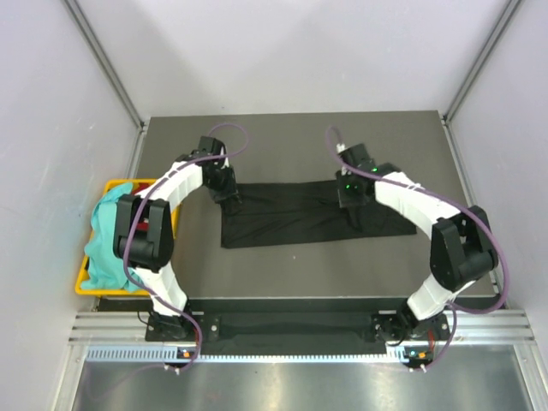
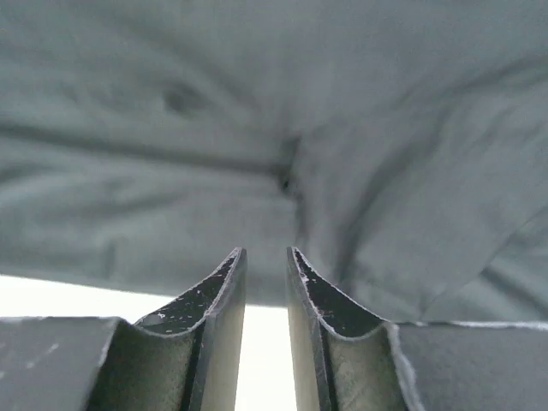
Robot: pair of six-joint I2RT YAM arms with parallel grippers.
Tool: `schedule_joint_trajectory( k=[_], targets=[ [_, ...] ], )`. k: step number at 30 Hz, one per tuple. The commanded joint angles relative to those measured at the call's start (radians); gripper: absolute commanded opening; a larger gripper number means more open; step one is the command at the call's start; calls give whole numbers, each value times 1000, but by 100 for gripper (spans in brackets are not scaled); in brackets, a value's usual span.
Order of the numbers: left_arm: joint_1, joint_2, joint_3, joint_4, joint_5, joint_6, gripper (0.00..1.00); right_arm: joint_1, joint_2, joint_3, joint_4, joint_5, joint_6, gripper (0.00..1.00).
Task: Fold and stack the t-shirts
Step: Fold the tshirt
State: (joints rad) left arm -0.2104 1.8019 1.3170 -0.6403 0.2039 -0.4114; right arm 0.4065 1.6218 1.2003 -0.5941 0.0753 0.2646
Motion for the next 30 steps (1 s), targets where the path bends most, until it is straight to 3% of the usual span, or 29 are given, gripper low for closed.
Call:
schedule_joint_trajectory(
  k=[1,5,12,30],
  targets=[
    [8,-91,-22,28,6,20,35,104,-46,-59,-27,144,-21,26],
    [12,-116,-44,34,-9,19,35,190,-19,-74,13,204,-80,25],
    [13,-125,-61,39,-24,22,35,207,62,-39,-27,346,-94,27],
    [31,-115,-64,41,-41,23,35,204,164,-28,-1,402,-140,33]
  ],
)
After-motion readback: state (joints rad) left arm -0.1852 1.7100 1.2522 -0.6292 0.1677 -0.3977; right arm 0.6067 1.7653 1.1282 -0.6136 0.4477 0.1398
